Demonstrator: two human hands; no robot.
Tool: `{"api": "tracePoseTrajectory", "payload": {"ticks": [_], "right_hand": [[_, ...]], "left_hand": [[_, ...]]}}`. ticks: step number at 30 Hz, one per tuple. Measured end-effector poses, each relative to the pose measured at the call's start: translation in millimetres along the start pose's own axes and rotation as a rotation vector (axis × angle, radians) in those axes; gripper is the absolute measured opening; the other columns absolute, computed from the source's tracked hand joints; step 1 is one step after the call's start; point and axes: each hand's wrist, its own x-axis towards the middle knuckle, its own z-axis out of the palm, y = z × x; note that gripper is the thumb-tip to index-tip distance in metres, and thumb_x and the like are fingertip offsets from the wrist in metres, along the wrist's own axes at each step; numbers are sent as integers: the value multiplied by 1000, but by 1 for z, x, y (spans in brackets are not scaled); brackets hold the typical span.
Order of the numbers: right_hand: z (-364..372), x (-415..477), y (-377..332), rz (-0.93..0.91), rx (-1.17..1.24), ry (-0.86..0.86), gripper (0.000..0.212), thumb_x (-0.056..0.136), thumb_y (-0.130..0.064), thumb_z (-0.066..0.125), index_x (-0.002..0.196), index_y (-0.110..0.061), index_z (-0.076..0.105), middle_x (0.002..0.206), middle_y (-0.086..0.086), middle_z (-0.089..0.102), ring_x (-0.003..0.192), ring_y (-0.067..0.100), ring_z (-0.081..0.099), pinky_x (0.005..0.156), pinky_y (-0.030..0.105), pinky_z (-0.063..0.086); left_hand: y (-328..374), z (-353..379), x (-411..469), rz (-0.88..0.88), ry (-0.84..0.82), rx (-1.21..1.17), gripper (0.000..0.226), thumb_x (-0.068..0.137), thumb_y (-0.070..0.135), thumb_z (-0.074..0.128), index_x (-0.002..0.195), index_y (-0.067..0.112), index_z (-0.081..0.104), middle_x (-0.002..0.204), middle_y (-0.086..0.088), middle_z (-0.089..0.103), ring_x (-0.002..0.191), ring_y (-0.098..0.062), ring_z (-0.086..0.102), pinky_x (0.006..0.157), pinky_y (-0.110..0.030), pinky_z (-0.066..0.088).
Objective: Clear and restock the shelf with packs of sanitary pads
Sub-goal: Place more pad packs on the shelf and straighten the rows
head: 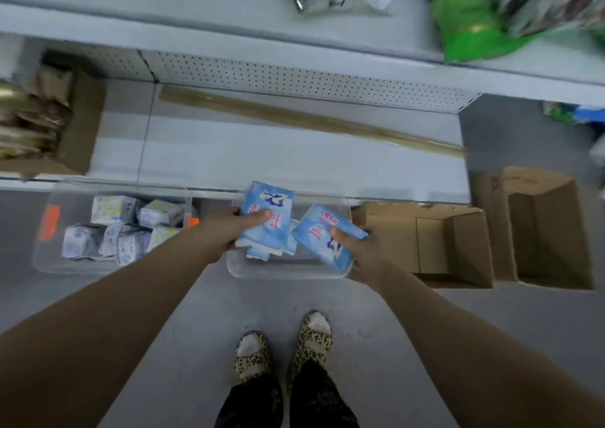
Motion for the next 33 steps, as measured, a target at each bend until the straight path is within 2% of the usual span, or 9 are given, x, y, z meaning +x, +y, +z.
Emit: {"api": "tracePoseTrajectory", "payload": {"ticks": [3,6,9,14,18,25,28,30,33], "right_hand": [[-6,-70,-52,-74,21,37,82,59,-44,96,113,6,61,93,14,75,80,24,76,62,35,61],[-15,-126,-94,-134,-20,25,94,51,-48,98,111,14,60,87,15,76,70,18,74,58,29,58],[-32,-172,-129,-215,-59,59,60,67,-35,93,95,3,56,85,11,73,65,9,70,54,21,52],[-66,-243,-196,-441,25,111,46,57,-26,94,86,-12,62,90,17,73,76,27,71,63,32,56],[-99,-302,-262,-592,72,123,62,67,-23,92,120,-12,63,104,15,76,87,29,75,72,39,60],[-161,-380,-359,-843,16,218,45,74,-12,87,112,-3,66,93,13,77,72,19,73,60,29,58],[-195,-395,-400,-925,22,236,52,71,-16,89,115,-2,65,100,17,76,78,23,73,74,39,62],[-217,-400,-428,-976,24,233,64,63,-26,90,116,-1,64,101,19,75,82,27,73,82,46,59],[-248,-401,-467,-1009,-24,213,51,71,-20,89,112,-6,63,102,16,75,81,26,72,76,38,61]], "left_hand": [[39,5,-55,37,-21,43,65,60,40,94,108,5,70,112,-16,73,88,-20,74,79,-29,59],[81,10,-106,89,-63,165,106,27,59,97,112,1,70,108,-15,75,102,-28,71,98,-40,54],[131,19,-160,149,-102,272,96,35,56,94,110,1,71,107,-14,75,89,-21,72,76,-27,57],[216,36,-236,307,-182,433,117,10,63,94,110,8,71,105,-7,77,84,-13,71,74,-24,53],[280,64,-299,431,-178,556,92,34,53,98,108,6,70,101,-9,76,80,-15,68,73,-26,51],[359,123,-368,619,-173,592,43,62,29,87,94,6,68,83,-7,77,67,-13,73,64,-24,59],[386,141,-382,670,-119,622,75,45,39,98,105,6,66,96,-9,77,83,-19,72,79,-32,59],[404,156,-387,709,-81,650,88,42,45,96,113,6,64,100,-7,77,86,-18,71,73,-29,56],[429,179,-387,746,-12,701,101,36,50,97,120,8,61,103,-4,76,94,-19,69,76,-29,51]]}}
